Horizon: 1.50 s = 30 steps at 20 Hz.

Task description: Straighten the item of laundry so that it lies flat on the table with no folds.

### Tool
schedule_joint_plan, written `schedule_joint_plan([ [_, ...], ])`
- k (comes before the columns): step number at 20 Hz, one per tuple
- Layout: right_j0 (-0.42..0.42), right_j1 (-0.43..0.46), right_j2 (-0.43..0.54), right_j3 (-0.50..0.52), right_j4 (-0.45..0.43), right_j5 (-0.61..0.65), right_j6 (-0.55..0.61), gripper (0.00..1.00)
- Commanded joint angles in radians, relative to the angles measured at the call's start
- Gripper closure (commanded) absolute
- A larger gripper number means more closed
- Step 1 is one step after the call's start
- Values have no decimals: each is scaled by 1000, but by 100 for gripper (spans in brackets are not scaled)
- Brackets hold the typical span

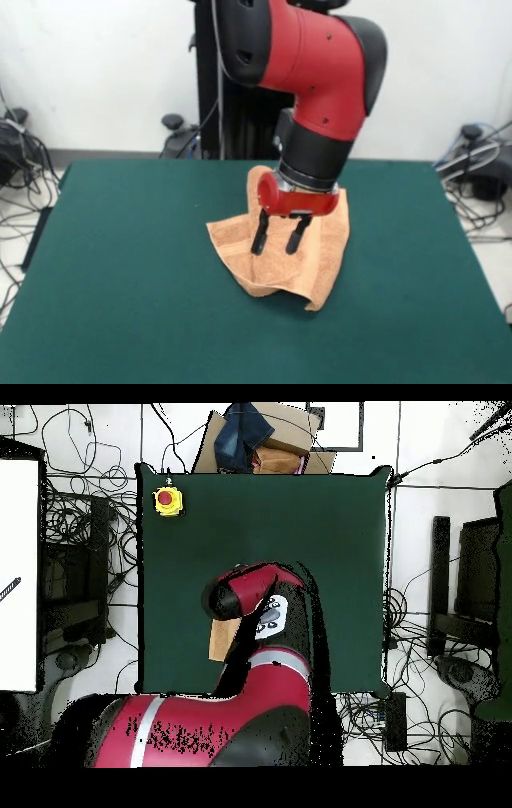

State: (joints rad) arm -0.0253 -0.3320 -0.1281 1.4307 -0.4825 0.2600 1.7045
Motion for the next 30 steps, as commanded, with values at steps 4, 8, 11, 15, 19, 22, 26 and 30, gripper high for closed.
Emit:
schedule_joint_plan([
  [4,-1,127,-43,42,53,-93,240,0],
  [8,8,151,-59,31,64,-141,253,0],
  [11,17,186,-72,12,81,-196,261,0],
  [15,33,197,-97,19,108,-222,255,0],
  [19,20,197,-76,20,122,-244,222,0],
  [22,-3,169,-47,41,115,-251,192,0],
  [26,-2,186,-52,6,115,-265,180,0],
  [30,32,155,-89,18,123,-294,200,0],
])
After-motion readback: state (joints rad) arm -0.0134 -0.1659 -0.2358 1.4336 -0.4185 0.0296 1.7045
